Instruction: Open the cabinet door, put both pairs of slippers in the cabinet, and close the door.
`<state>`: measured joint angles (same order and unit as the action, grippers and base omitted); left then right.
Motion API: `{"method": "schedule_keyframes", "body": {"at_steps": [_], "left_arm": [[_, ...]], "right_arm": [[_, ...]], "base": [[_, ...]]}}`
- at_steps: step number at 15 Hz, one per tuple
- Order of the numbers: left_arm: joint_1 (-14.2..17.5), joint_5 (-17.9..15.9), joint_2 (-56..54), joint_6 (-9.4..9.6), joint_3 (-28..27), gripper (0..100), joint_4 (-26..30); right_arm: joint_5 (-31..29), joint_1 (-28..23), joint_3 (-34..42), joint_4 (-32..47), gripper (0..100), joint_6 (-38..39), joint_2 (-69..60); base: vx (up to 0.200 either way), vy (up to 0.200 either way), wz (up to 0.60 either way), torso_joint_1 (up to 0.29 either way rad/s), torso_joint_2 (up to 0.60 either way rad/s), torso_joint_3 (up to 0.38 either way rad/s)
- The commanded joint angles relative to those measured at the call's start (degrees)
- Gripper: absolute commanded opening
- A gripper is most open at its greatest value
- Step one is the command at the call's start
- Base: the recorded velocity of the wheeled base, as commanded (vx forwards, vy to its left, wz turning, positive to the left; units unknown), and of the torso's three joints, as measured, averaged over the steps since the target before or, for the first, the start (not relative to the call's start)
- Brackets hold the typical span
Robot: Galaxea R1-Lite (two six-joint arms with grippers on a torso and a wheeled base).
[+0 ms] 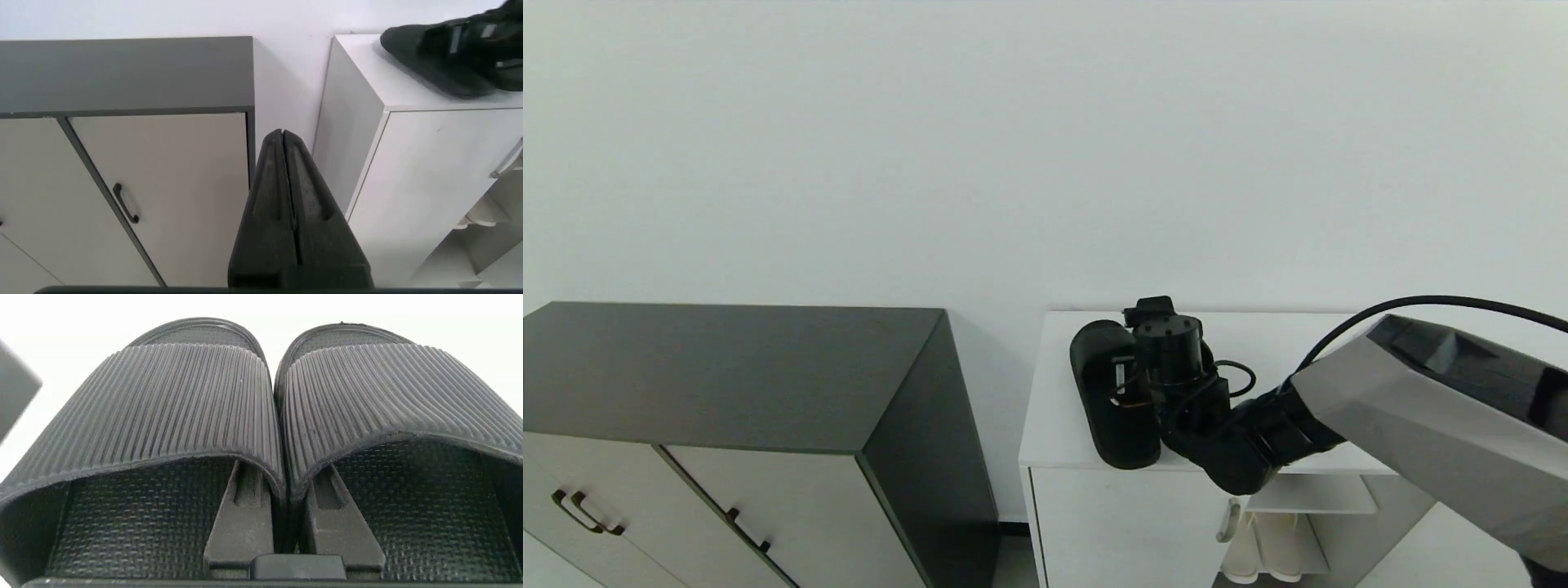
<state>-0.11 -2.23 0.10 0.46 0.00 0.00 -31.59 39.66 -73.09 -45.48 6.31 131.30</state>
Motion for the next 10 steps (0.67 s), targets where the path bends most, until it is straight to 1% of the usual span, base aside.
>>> {"method": "schedule_keyframes", "body": {"at_steps": [1, 3, 5, 6, 10], "left_arm": [[0.02, -0.05, -0.01, 0.06, 0.00, 0, 0.00], [0.02, -0.05, -0.01, 0.06, 0.00, 0, 0.00], [0.02, -0.05, -0.01, 0.06, 0.00, 0, 0.00], [0.02, -0.05, -0.01, 0.15, 0.00, 0, 0.00], [0.02, -0.05, -0.01, 0.15, 0.00, 0, 0.00]], "right_arm": [[4.16, 3.32, 11.40, -1.19, 0, 0.10, -12.21], [6.54, 5.17, 21.33, -1.19, 0, 0.54, -20.12], [6.80, 6.05, 28.80, -1.98, 0, 0.54, -25.05], [6.71, 6.49, 30.03, -2.15, 0, 0.54, -25.57], [6.71, 6.75, 29.94, -2.15, 0, 0.54, -24.87]], "base": [[0.000, 0.000, 0.00, 0.000, 0.00, 0.000], [0.000, 0.000, 0.00, 0.000, 0.00, 0.000], [0.000, 0.000, 0.00, 0.000, 0.00, 0.000], [0.000, 0.000, 0.00, 0.000, 0.00, 0.000], [0.000, 0.000, 0.00, 0.000, 0.00, 0.000]]}}
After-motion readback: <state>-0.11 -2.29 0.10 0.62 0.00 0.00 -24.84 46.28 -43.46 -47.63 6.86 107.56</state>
